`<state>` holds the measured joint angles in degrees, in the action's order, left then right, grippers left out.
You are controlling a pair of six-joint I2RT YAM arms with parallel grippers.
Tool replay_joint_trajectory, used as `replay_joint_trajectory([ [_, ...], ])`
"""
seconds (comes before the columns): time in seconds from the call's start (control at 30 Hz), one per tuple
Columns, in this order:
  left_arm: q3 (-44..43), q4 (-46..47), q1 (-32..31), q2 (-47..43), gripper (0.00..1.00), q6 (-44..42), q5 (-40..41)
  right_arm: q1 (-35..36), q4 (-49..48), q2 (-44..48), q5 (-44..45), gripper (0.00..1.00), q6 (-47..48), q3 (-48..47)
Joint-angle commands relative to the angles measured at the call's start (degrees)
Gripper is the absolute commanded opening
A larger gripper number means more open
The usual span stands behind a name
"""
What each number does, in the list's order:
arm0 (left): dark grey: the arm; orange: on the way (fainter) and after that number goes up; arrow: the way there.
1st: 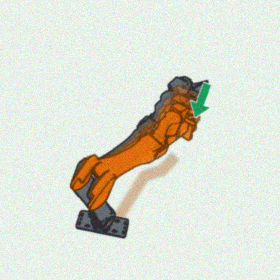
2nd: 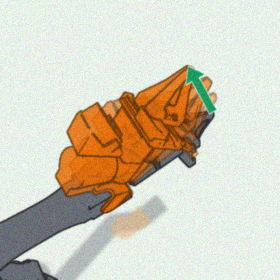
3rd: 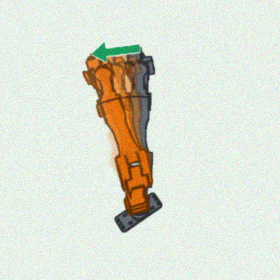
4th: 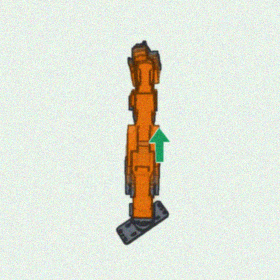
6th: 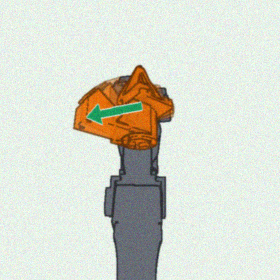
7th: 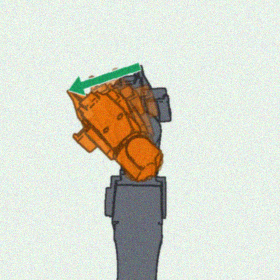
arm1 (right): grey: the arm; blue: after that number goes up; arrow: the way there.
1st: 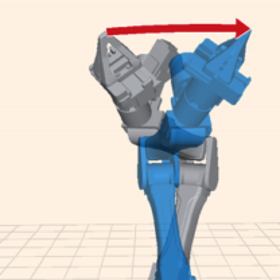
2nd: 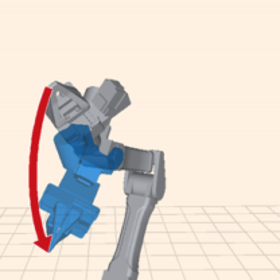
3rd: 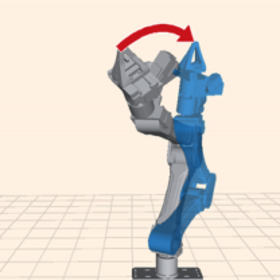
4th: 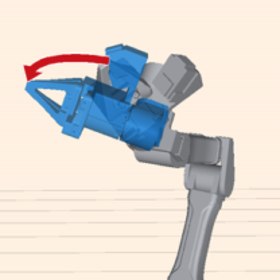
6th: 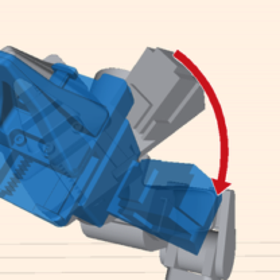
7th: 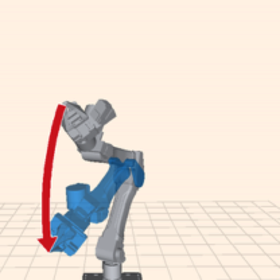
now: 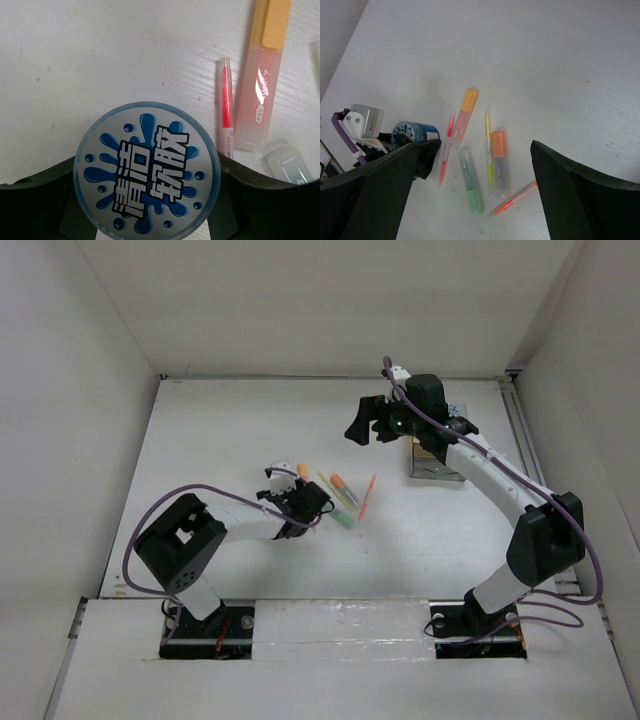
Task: Sort the stationery into containers
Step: Grab a piece of stationery with the left arm
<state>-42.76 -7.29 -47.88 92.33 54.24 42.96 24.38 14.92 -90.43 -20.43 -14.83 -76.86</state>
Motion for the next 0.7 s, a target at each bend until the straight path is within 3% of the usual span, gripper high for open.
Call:
replay_joint_trajectory([
  [0.0,-2.14,-1.49,0.33,2.14,0.0,-0.71,-2.0,-0.21,-3.4,0.52,-1.02,1.0,0.24,0.31],
  [0.17,-3.56,-3.97,-2.04,-3.62,0.0,-5.43,-2.87,-0.74,-3.4,2.98,-1.54,1.0,0.24,1.97],
  [0.33,1.01,4.03,-2.04,-17.86,0.0,-18.54,-15.78,-1.79,-3.4,5.88,-3.03,1.0,0.24,3.99],
  [0.5,0.93,2.74,-3.0,-30.44,0.0,-26.11,-23.19,-2.4,-4.63,8.78,-4.44,1.0,-2.3,6.9],
  [0.67,-2.23,0.53,-3.8,-29.59,0.0,-27.69,-27.31,-2.41,-4.03,10.8,-5.15,1.0,-2.84,8.12],
])
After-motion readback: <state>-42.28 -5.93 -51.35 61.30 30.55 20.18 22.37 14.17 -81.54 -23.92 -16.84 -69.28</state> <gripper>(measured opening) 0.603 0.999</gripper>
